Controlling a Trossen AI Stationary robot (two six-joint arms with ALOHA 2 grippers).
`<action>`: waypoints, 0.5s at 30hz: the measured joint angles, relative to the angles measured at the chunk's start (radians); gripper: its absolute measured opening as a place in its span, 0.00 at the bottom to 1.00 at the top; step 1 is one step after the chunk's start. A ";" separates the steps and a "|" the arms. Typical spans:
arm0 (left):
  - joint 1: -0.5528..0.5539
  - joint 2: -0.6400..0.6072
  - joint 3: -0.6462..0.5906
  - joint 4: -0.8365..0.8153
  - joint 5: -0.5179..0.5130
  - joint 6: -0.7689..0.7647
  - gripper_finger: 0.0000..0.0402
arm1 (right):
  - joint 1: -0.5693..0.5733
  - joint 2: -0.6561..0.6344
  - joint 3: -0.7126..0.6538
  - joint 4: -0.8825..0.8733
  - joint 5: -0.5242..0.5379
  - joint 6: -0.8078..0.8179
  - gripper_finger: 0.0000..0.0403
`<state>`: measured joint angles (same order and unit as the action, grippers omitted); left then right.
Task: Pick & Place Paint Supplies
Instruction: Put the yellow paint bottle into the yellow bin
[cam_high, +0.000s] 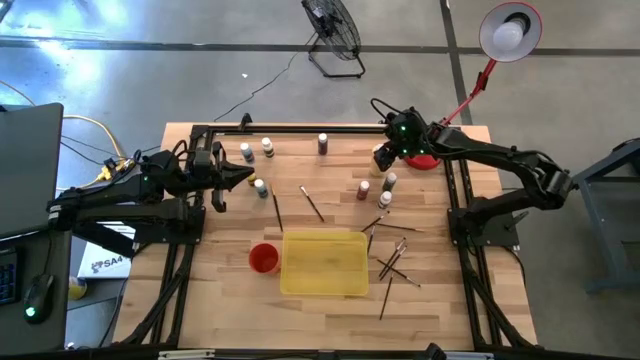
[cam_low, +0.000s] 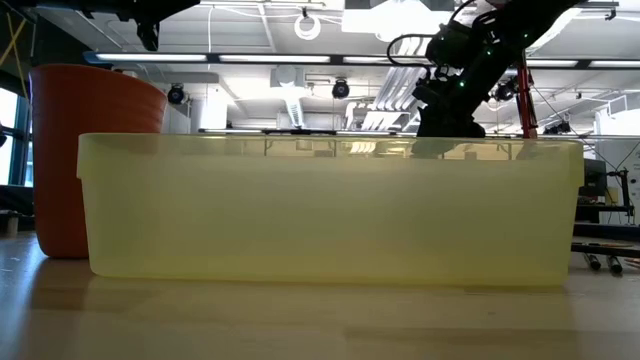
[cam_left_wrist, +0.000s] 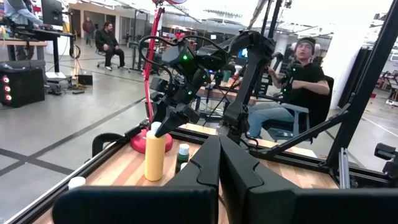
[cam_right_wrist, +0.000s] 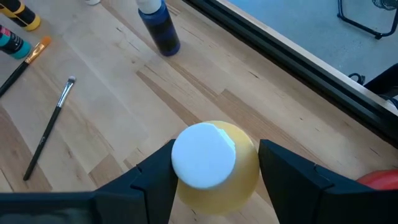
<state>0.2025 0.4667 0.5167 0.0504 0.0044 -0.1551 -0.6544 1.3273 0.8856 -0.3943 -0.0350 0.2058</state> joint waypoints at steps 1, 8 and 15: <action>0.000 0.000 0.000 0.000 0.000 0.000 0.00 | 0.000 0.000 0.000 0.000 0.000 0.000 0.52; 0.000 0.000 0.000 0.000 0.001 0.000 0.00 | 0.000 0.000 0.000 0.001 -0.001 0.000 0.52; 0.000 0.000 0.000 0.000 0.006 0.000 0.00 | 0.000 0.000 0.000 0.002 -0.001 0.000 0.52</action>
<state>0.2028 0.4667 0.5167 0.0504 0.0109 -0.1551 -0.6544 1.3273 0.8856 -0.3923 -0.0360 0.2058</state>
